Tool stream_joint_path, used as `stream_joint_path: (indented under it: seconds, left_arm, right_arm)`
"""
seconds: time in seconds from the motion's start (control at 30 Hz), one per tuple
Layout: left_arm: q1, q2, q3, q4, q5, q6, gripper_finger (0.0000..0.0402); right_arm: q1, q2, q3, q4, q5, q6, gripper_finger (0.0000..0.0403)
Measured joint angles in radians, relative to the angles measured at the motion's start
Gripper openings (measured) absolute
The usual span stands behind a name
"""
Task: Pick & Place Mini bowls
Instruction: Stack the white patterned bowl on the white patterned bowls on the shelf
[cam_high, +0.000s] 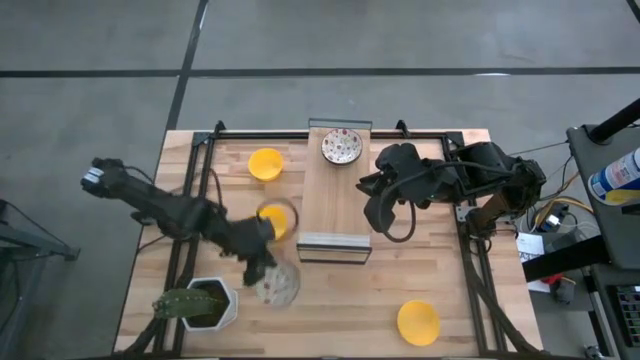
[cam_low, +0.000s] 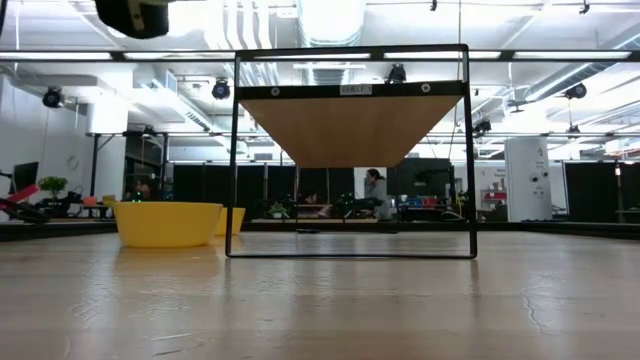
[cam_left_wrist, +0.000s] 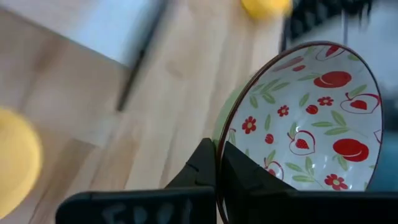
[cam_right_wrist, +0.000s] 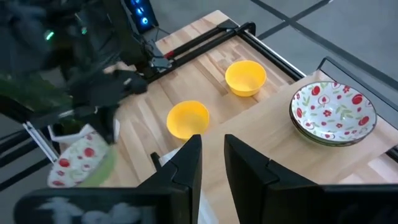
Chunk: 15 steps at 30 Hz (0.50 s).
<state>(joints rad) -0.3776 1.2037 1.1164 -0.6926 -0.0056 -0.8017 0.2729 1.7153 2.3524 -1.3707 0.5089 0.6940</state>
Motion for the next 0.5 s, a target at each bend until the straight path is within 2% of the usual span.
stream_joint_path:
  seconds: [0.1, 0.2, 0.3, 0.5]
  left_arm:
    - [0.097, -0.030, 0.016, -0.030, -0.006, -0.106, 0.0001]
    - [0.213, -0.049, 0.043, -0.029, 0.011, -0.115, 0.0001]
    - [0.345, -0.046, 0.086, -0.023, 0.071, -0.053, 0.0001]
    - [0.619, 0.034, 0.217, -0.023, 0.256, 0.020, 0.0001]
  right_arm:
    - [0.000, 0.000, 0.000, 0.019, 0.017, 0.019, 0.0064]
    - [-0.002, 0.000, 0.000, 0.027, 0.018, 0.052, 0.0063]
    - [-0.003, 0.000, 0.000, 0.027, 0.018, 0.056, 0.0061]
    - [-0.002, -0.001, 0.000, 0.023, 0.048, 0.123, 0.0061]
